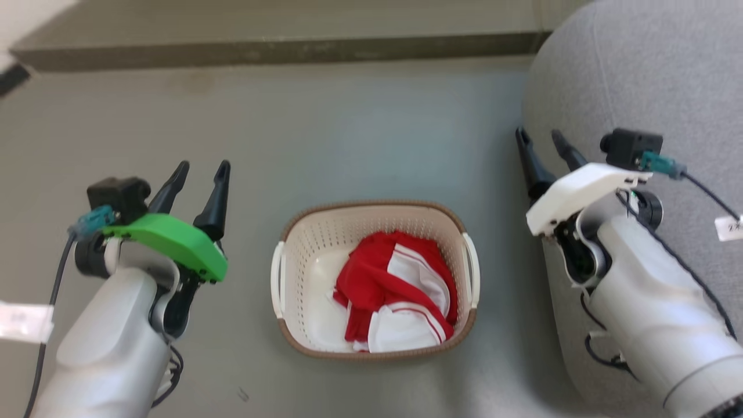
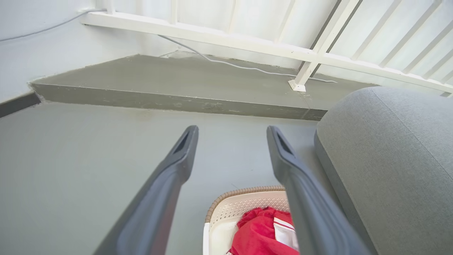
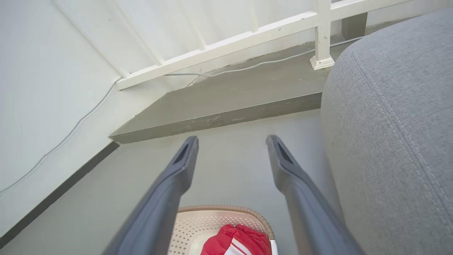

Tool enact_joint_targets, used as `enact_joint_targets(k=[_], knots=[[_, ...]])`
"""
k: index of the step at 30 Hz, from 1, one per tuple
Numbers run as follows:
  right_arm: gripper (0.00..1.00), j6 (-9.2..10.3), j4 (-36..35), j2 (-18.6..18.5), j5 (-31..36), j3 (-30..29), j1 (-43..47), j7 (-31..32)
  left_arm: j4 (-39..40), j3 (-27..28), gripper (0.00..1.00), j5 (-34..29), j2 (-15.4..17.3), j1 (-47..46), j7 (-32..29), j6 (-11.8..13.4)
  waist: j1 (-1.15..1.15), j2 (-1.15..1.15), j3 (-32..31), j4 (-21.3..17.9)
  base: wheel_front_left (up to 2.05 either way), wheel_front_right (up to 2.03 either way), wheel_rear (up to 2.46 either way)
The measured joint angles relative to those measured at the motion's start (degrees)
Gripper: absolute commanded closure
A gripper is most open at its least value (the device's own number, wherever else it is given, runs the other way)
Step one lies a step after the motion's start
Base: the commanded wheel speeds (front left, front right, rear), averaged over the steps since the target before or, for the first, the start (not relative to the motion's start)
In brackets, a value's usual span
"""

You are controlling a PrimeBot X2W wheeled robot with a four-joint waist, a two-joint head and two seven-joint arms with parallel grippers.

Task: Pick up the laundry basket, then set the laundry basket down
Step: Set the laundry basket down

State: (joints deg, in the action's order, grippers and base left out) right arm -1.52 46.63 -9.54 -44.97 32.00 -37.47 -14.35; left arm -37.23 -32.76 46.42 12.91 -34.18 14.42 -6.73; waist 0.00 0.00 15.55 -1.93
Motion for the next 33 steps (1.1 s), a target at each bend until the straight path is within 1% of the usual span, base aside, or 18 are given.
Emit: enact_joint_targets(k=[3,6,10,12,16,18,21,24,29,33], knots=[[0.0,0.24,-2.52,-0.26,1.94,-1.38,3.24,0.0,2.55,2.72,0.0,-2.14,0.03,2.96,0.0,0.7,0.0,0.0,-2.47,0.23,0.0,0.0,0.0],[0.0,0.99,-5.14,-0.77,3.31,-3.58,6.56,0.0,5.06,4.59,0.0,-3.85,-0.24,5.96,0.0,0.77,0.0,0.0,-4.95,0.46,0.0,0.0,0.0],[0.0,2.03,-8.73,-1.36,5.6,-6.09,10.57,-0.03,8.13,7.19,0.0,-5.83,-1.01,10.05,0.0,1.74,0.0,0.0,-8.14,0.76,0.0,0.0,0.0],[0.0,2.25,-10.93,-1.29,6.9,-6.97,12.07,-0.07,9.83,8.58,0.0,-6.54,-1.03,12.13,0.0,1.9,0.0,0.0,-9.54,0.91,0.0,0.0,0.0],[0.0,3.3,-15.27,-1.22,9.65,-8.81,14.15,-0.08,13.58,10.56,0.0,-9.28,-1.35,14.82,0.0,1.97,0.0,0.0,-11.59,1.11,0.0,0.0,0.0],[0.0,4.03,-17.06,-1.32,11.1,-9.6,15.43,-0.08,15.4,11.67,0.0,-10.43,-1.41,15.9,0.0,2.01,0.0,0.0,-12.26,1.17,0.0,0.0,0.0],[0.0,4.3,-19.29,-1.33,13.13,-10.69,17.57,-0.08,17.69,12.93,0.0,-12.43,-1.54,17.84,0.0,2.03,0.0,0.0,-12.84,1.25,0.0,0.0,0.0],[0.0,5.11,-21.4,-1.4,14.35,-12.13,19.25,-0.08,19.22,14.19,0.0,-13.26,-2.32,19.73,0.0,2.04,0.0,0.0,-13.11,1.31,0.0,0.0,0.0],[0.0,5.16,-23.93,-1.32,16.28,-13.45,21.72,-0.08,21.07,16.26,0.0,-15.92,-2.96,22.42,0.0,2.52,0.0,0.0,-13.39,1.35,0.0,0.0,0.0],[0.0,5.16,-25.08,-1.11,17.06,-14.05,23.09,-0.08,21.87,17.4,0.0,-16.56,-3.08,23.3,0.0,2.71,0.0,0.0,-13.51,1.35,0.0,0.0,0.0]])
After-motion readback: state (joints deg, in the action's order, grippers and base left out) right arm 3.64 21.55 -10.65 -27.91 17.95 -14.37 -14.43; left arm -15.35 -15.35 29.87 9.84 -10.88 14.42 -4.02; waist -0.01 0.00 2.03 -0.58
